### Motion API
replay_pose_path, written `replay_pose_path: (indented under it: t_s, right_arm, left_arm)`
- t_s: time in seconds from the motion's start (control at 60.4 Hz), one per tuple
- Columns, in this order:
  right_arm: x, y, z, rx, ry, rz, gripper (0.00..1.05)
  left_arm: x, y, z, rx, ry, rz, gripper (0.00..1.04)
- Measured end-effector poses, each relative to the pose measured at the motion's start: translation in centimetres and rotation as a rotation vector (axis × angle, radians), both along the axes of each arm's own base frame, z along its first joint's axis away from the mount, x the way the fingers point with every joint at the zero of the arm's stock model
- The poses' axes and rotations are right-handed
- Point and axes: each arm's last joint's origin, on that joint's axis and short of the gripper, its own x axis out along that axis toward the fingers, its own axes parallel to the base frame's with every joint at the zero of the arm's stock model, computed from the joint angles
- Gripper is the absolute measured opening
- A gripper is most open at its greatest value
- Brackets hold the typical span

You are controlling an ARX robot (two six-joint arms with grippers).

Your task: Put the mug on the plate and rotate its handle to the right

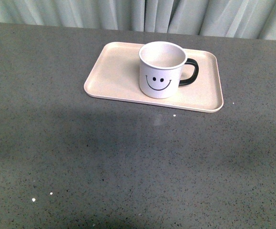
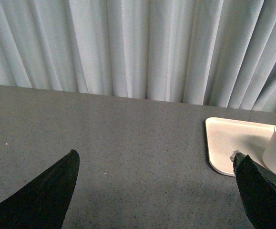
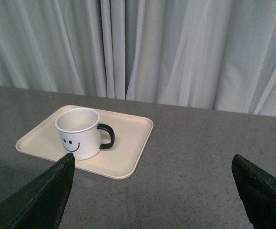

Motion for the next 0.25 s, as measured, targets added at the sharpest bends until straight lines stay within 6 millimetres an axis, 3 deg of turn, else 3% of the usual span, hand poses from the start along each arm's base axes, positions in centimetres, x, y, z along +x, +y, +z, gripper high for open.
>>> replay_pose_path:
  t_s: [0.249]
  right_arm:
    - [0.00,0.00,0.00,0.000,0.000,0.000,0.96]
  left_arm:
    - [0.00,0.00,0.00,0.000,0.000,0.000,0.95]
